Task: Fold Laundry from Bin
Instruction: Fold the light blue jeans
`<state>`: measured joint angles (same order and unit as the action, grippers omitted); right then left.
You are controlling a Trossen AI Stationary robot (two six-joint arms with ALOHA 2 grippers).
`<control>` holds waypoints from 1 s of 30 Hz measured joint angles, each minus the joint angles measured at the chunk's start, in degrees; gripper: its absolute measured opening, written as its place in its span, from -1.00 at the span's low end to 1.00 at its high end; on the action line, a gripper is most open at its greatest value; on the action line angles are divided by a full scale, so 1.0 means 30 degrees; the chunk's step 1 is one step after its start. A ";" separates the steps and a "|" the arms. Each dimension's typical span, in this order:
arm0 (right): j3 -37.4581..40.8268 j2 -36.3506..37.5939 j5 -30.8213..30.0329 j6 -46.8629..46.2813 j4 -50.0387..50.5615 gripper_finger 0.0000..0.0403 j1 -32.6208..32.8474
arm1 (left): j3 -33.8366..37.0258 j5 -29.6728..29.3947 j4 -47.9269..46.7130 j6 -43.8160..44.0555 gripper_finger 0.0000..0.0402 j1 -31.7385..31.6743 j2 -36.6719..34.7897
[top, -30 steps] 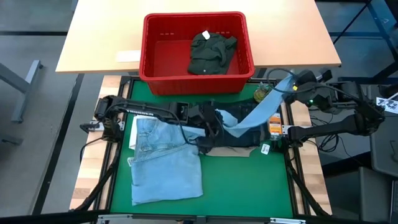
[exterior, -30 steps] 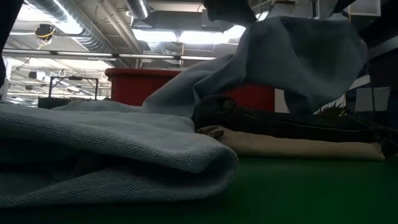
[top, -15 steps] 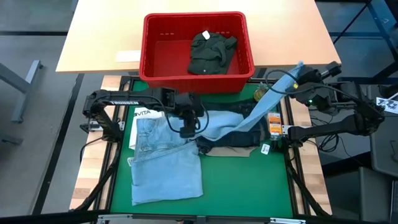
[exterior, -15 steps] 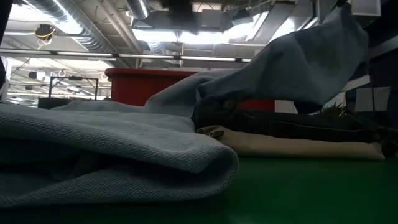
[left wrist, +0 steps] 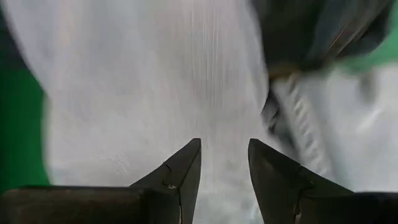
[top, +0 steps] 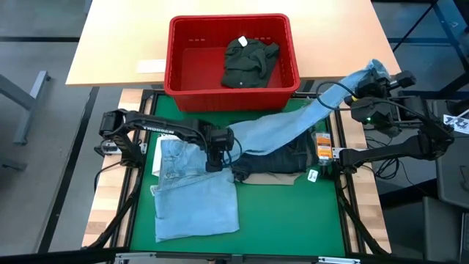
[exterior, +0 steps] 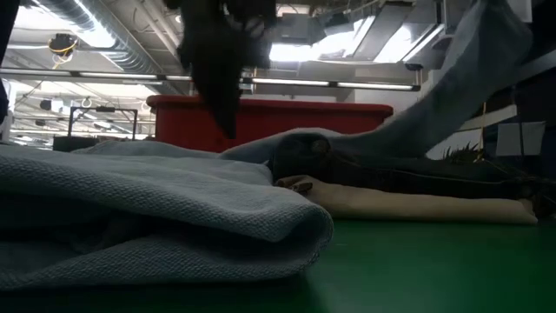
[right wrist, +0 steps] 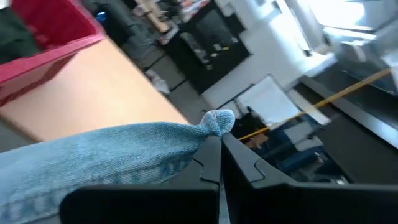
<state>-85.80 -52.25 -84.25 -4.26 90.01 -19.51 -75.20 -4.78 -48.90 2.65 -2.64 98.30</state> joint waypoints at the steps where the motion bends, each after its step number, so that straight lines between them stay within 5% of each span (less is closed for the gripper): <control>1: 0.0000 0.0000 0.0475 0.0158 0.0003 -1.00 0.0000 | 0.0624 0.0000 0.0180 -0.0014 -0.36 -0.0034 0.0007; 6: 0.0000 -0.0007 0.1215 0.1011 0.0003 -1.00 -0.0003 | 0.3228 -0.0300 0.0183 0.0081 -0.36 -0.0386 0.0007; 18: 0.0000 -0.0007 -0.1042 0.2577 -0.0004 -1.00 0.0000 | 0.6448 -0.0502 0.0248 0.0088 -0.36 -0.1091 0.0007; 30: 0.0000 -0.0007 -0.0051 0.2528 0.0001 -1.00 0.0000 | 0.2878 -0.0863 -0.3087 -0.0014 -0.36 -0.1084 -0.1901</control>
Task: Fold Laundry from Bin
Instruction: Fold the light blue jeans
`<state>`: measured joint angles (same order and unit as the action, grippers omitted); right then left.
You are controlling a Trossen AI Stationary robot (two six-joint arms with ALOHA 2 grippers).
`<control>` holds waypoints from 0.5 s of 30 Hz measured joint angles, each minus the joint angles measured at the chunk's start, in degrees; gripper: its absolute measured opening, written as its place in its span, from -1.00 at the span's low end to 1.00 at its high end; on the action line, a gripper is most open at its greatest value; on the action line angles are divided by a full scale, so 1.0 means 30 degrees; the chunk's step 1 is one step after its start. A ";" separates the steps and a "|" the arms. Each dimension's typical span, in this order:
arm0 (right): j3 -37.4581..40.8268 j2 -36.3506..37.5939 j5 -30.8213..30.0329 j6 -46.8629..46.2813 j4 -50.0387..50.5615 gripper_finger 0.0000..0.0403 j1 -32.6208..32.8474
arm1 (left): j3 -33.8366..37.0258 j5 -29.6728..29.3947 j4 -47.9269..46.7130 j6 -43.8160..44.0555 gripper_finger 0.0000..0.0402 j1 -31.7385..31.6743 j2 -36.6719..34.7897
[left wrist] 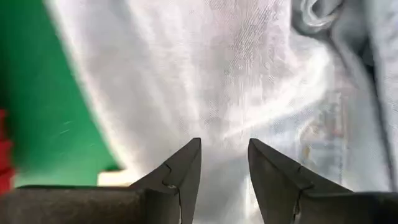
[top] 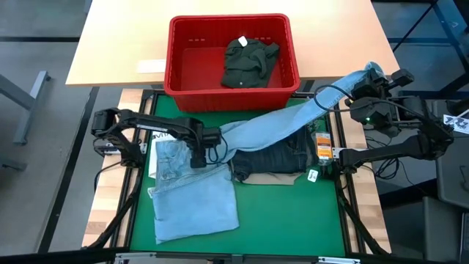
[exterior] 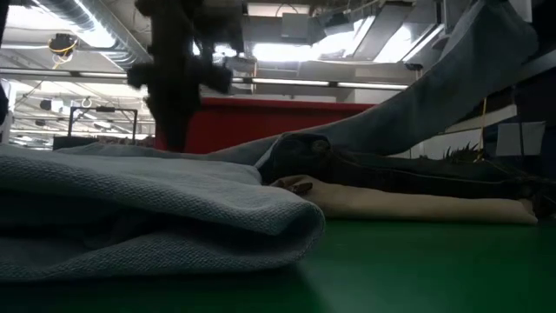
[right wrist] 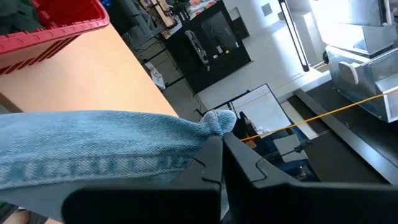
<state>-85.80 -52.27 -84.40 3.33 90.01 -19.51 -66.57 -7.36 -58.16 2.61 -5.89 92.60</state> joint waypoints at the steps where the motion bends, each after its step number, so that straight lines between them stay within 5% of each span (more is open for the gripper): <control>1: 0.0000 0.0000 0.0000 -0.0006 0.0002 -1.00 0.0000 | -0.0180 -0.0168 -0.0408 -0.0015 -0.36 -0.0011 -0.0422; 15: 0.0000 0.0000 0.1144 -0.0020 0.0002 -1.00 -0.0007 | -0.0307 -0.0390 -0.4850 0.2736 -0.36 -0.2909 -0.4022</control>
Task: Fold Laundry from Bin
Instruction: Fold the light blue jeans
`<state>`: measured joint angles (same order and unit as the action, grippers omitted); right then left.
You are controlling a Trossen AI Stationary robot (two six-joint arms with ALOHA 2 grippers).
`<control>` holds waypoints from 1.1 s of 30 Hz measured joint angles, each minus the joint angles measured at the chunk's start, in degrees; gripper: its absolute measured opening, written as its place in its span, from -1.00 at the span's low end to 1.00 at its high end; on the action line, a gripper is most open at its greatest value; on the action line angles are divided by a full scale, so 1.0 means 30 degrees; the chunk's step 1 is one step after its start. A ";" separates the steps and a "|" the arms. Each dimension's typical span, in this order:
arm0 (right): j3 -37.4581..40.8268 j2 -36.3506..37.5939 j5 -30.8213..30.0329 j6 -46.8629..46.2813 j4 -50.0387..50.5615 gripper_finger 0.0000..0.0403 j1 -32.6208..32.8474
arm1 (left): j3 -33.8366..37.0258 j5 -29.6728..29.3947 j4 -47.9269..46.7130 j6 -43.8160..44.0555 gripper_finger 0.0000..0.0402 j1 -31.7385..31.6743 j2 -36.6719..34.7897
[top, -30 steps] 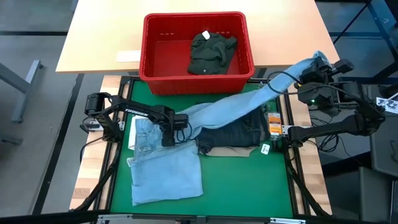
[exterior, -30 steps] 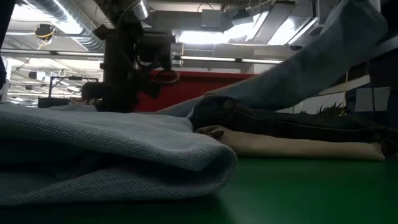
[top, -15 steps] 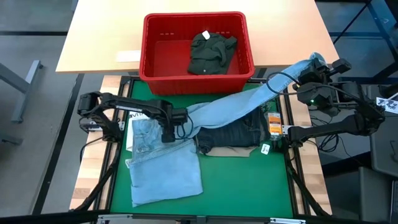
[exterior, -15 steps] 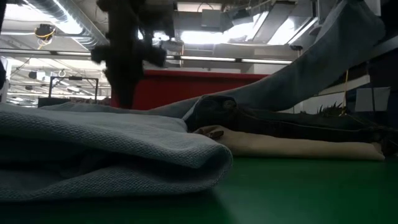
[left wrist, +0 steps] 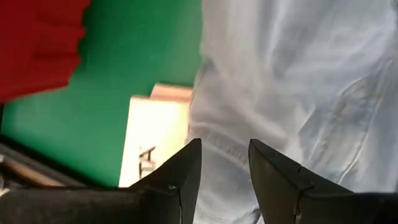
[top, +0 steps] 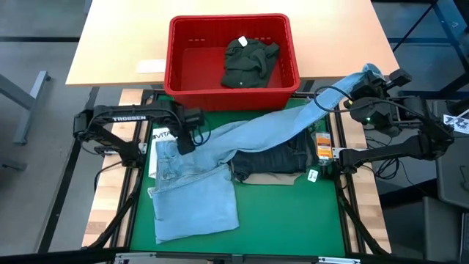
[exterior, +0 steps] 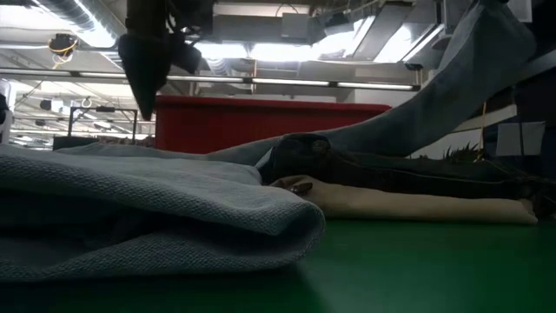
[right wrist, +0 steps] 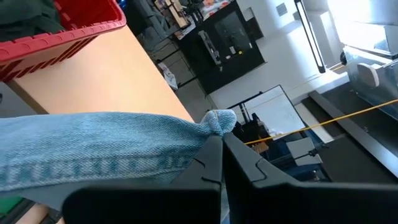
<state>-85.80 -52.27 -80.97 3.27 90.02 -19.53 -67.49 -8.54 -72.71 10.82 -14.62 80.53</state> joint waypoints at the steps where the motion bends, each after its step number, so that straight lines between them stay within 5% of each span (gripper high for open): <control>1: 0.0000 0.0000 0.0000 0.0000 0.0000 -1.00 0.0000 | 0.0072 0.0000 -0.0205 -0.0054 -0.36 -0.0168 -0.0002; 10: 0.0000 0.0000 0.0007 0.0000 0.0000 -1.00 0.0000 | 0.3352 0.0000 0.0052 -0.1479 -0.36 -0.0917 0.0029; 18: 0.0000 0.0000 0.0007 0.0000 0.0000 -1.00 0.0007 | 0.6912 -0.0091 0.4314 -0.3359 -0.36 -0.0912 0.0028; 26: 0.0000 0.0000 0.0007 0.0000 0.0000 -1.00 0.0002 | 0.8026 -0.2084 0.8020 -0.2302 -0.36 -0.1017 0.0026; 33: 0.0000 0.0007 0.0007 0.0007 0.0000 -1.00 0.0001 | 0.8381 -0.5119 0.7922 -0.1194 -0.36 -0.1974 0.0022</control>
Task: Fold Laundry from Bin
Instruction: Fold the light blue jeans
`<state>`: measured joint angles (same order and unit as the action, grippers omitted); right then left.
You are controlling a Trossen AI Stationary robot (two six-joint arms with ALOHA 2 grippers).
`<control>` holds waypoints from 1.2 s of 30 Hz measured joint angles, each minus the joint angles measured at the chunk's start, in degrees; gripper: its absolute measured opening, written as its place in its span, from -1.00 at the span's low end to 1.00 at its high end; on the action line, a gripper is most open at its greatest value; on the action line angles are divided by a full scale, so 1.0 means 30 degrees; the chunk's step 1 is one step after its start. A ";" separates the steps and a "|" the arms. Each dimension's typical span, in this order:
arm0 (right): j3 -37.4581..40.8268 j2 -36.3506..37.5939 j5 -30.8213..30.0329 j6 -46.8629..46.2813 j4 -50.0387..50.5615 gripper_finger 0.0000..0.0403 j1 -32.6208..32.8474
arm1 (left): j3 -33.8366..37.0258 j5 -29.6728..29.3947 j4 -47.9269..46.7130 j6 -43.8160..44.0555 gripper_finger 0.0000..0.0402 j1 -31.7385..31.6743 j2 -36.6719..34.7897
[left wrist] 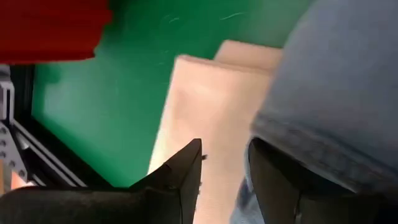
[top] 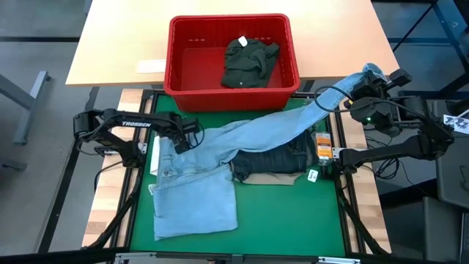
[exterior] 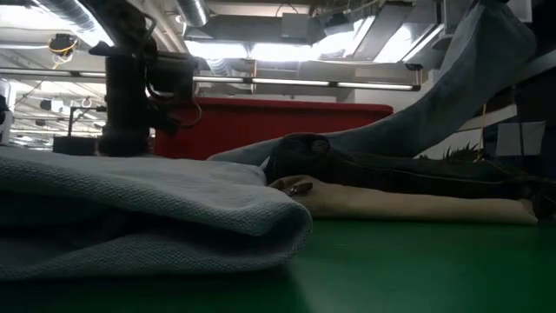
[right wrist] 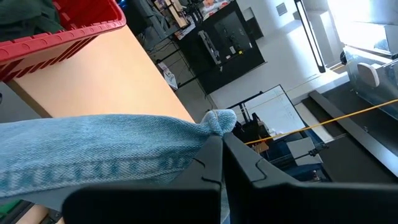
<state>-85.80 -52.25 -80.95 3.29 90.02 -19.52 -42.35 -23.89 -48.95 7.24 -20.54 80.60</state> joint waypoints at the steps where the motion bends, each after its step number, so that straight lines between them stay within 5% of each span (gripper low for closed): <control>1: 0.0000 0.0000 0.0000 0.0000 0.0000 -1.00 -0.0002 | 0.0000 -0.0026 -0.0016 0.0012 -0.36 -0.0141 0.0000; 12: 0.0000 0.0015 -0.0619 0.0568 -0.0001 -1.00 0.0000 | -0.0232 -0.1182 -0.0487 0.0542 -0.36 -0.1835 0.0000; 24: 0.0000 -0.0051 -0.1513 0.2600 -0.0398 -1.00 0.0006 | -0.4705 -0.0477 -0.1528 -0.0062 -0.36 -0.0900 0.0000; 31: -0.0007 -0.0403 -0.1454 0.5888 -0.4110 -1.00 0.0006 | -0.6059 0.5761 0.3867 0.1039 -0.36 0.0518 -0.0007; 36: -0.0001 -0.0531 -0.0270 0.7528 -0.6200 -1.00 0.0006 | -0.5654 0.6242 0.7586 0.2249 -0.36 0.2010 0.0442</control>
<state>-85.80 -53.84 -81.76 25.87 71.42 -19.51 -59.31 -5.17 -26.19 13.99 -14.51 81.92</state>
